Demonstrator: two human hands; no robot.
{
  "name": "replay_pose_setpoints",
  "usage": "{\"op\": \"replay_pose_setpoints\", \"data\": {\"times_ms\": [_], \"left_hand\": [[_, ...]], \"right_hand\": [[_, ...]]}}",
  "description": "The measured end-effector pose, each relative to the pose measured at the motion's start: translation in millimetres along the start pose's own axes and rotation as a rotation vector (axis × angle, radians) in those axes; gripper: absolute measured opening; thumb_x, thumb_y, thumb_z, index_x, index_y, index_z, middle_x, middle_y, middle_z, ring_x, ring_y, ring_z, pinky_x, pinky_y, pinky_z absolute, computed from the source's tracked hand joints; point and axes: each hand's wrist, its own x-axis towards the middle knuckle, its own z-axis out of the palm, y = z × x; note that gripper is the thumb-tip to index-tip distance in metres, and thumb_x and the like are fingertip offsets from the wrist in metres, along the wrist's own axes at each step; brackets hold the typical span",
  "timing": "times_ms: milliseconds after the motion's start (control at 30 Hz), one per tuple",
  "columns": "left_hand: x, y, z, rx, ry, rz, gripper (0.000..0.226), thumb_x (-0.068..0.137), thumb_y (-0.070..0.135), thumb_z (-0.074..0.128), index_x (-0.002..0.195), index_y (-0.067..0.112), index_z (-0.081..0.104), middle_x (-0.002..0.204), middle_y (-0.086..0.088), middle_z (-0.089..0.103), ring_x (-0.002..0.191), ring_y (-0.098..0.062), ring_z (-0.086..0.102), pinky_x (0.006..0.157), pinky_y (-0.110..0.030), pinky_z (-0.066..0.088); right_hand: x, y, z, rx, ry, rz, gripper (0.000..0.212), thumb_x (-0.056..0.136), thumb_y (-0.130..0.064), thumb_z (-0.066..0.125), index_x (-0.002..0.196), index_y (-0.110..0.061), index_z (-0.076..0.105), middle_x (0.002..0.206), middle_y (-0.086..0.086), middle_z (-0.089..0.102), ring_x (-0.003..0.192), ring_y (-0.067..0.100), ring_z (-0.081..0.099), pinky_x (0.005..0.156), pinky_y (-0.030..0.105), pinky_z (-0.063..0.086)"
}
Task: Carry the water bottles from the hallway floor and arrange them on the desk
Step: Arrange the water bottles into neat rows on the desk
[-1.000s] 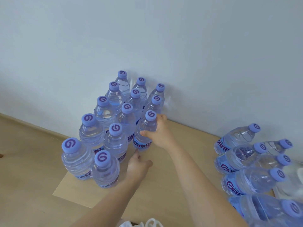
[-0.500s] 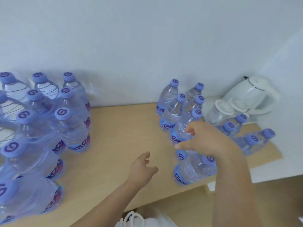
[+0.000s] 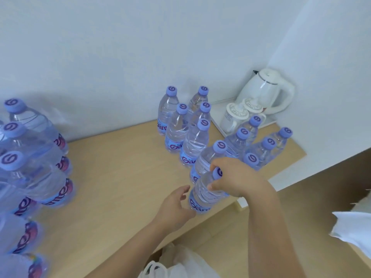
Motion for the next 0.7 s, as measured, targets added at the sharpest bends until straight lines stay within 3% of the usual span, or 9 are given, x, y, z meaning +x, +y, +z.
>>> {"op": "replay_pose_setpoints", "data": {"times_ms": [133,200,267,367,467,533,600,700], "left_hand": [[-12.9,-4.3,-15.6,0.004,-0.031,0.055,0.087,0.062,0.022,0.081,0.138,0.031,0.039,0.133,0.019,0.047,0.12,0.002,0.045,0.085,-0.009,0.036],[-24.3,-3.3,-26.7,-0.075,0.004,0.124,0.076,0.054,0.02,0.082,0.12,0.039,0.05,0.112,0.024,0.061,0.101,0.006,0.057,0.075,-0.005,0.041],[-35.7,-1.3,-38.6,-0.161,0.112,0.122,0.064,0.048,0.017,0.081,0.104,0.035,0.054,0.091,0.02,0.068,0.08,-0.001,0.064,0.064,-0.012,0.047],[-50.6,12.3,-62.9,-0.311,0.145,0.135,0.044,0.049,0.009,0.077,0.088,0.014,0.058,0.072,0.002,0.067,0.061,-0.016,0.059,0.054,-0.027,0.047],[-67.7,30.7,-87.9,-0.421,-0.053,0.242,0.017,0.058,0.012,0.067,0.071,0.006,0.058,0.062,-0.009,0.057,0.052,-0.02,0.046,0.048,-0.023,0.036],[-79.0,32.8,-104.6,-0.434,-0.087,0.286,0.02,0.064,0.015,0.065,0.071,-0.002,0.056,0.064,-0.011,0.054,0.052,-0.02,0.044,0.049,-0.02,0.034],[-87.9,26.4,-119.7,-0.403,-0.043,0.282,0.022,0.071,0.011,0.064,0.071,-0.008,0.053,0.065,-0.014,0.053,0.054,-0.021,0.045,0.051,-0.021,0.036],[-104.7,10.8,-132.1,-0.402,0.083,0.243,0.021,0.074,0.006,0.064,0.071,-0.011,0.051,0.066,-0.017,0.053,0.058,-0.022,0.046,0.054,-0.026,0.038]], "right_hand": [[-2.2,-14.7,-5.4,-0.029,0.057,-0.098,0.027,0.077,-0.028,0.066,0.092,-0.008,0.057,0.068,-0.003,0.039,0.06,0.015,0.037,0.054,0.027,0.03],[-3.8,-26.7,-13.8,0.027,0.067,-0.199,0.028,0.073,-0.036,0.068,0.076,-0.012,0.055,0.065,-0.007,0.041,0.059,0.014,0.04,0.056,0.027,0.034],[-2.4,-40.6,-24.2,0.156,0.085,-0.275,0.037,0.069,-0.045,0.071,0.063,-0.017,0.047,0.059,-0.009,0.041,0.054,0.011,0.044,0.055,0.024,0.036],[14.1,-63.1,-32.5,0.454,0.208,-0.304,0.041,0.069,-0.05,0.07,0.076,-0.014,0.053,0.065,-0.009,0.048,0.057,0.008,0.05,0.06,0.026,0.042],[34.8,-93.6,-26.9,0.697,0.015,-0.324,0.044,0.073,-0.053,0.068,0.099,-0.019,0.06,0.095,-0.004,0.065,0.088,0.009,0.063,0.081,0.039,0.055],[40.7,-117.1,-14.0,0.709,-0.133,-0.373,0.056,0.068,-0.061,0.069,0.1,-0.016,0.063,0.101,0.006,0.068,0.093,0.016,0.067,0.083,0.043,0.056],[44.9,-138.0,-1.1,0.726,-0.126,-0.408,0.067,0.059,-0.066,0.064,0.098,-0.012,0.065,0.096,0.008,0.07,0.093,0.019,0.068,0.079,0.039,0.056],[49.4,-165.9,15.8,0.707,-0.146,-0.488,0.059,0.058,-0.066,0.059,0.087,-0.015,0.067,0.091,0.007,0.07,0.091,0.02,0.069,0.076,0.039,0.056]]}}
